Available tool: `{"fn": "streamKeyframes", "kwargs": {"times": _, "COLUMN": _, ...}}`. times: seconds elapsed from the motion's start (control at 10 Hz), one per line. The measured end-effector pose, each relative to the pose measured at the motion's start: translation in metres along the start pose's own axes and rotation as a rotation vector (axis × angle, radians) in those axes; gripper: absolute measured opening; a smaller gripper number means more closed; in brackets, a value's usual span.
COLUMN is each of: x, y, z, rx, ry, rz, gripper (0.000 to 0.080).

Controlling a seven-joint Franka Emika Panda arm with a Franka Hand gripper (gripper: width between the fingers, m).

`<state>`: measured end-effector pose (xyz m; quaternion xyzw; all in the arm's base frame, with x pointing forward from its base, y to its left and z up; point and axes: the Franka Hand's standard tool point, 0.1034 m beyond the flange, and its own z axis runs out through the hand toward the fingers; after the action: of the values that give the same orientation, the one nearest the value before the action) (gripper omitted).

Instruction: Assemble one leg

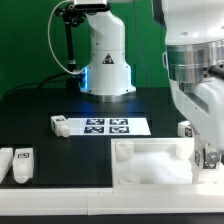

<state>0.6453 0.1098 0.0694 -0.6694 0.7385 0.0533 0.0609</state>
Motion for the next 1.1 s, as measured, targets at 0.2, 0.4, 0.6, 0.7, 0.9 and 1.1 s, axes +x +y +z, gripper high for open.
{"fn": "streamKeyframes", "kwargs": {"times": 0.2, "x": -0.001, "y": 0.0, "z": 0.0, "rx": 0.003, "ry": -0.005, "rz": 0.127, "gripper": 0.0287}}
{"fn": "streamKeyframes", "kwargs": {"times": 0.4, "x": -0.001, "y": 0.0, "z": 0.0, "rx": 0.006, "ry": 0.003, "rz": 0.189, "gripper": 0.0287}}
{"fn": "streamKeyframes", "kwargs": {"times": 0.6, "x": -0.001, "y": 0.0, "z": 0.001, "rx": 0.004, "ry": 0.003, "rz": 0.182, "gripper": 0.0287}}
{"fn": "streamKeyframes", "kwargs": {"times": 0.7, "x": -0.001, "y": 0.0, "z": 0.0, "rx": 0.005, "ry": 0.003, "rz": 0.181, "gripper": 0.045}}
{"fn": "streamKeyframes", "kwargs": {"times": 0.9, "x": -0.006, "y": -0.003, "z": -0.014, "rx": 0.018, "ry": -0.008, "rz": 0.129, "gripper": 0.0573}}
{"fn": "streamKeyframes", "kwargs": {"times": 1.1, "x": -0.014, "y": 0.0, "z": -0.048, "rx": 0.039, "ry": -0.032, "rz": 0.053, "gripper": 0.0645}}
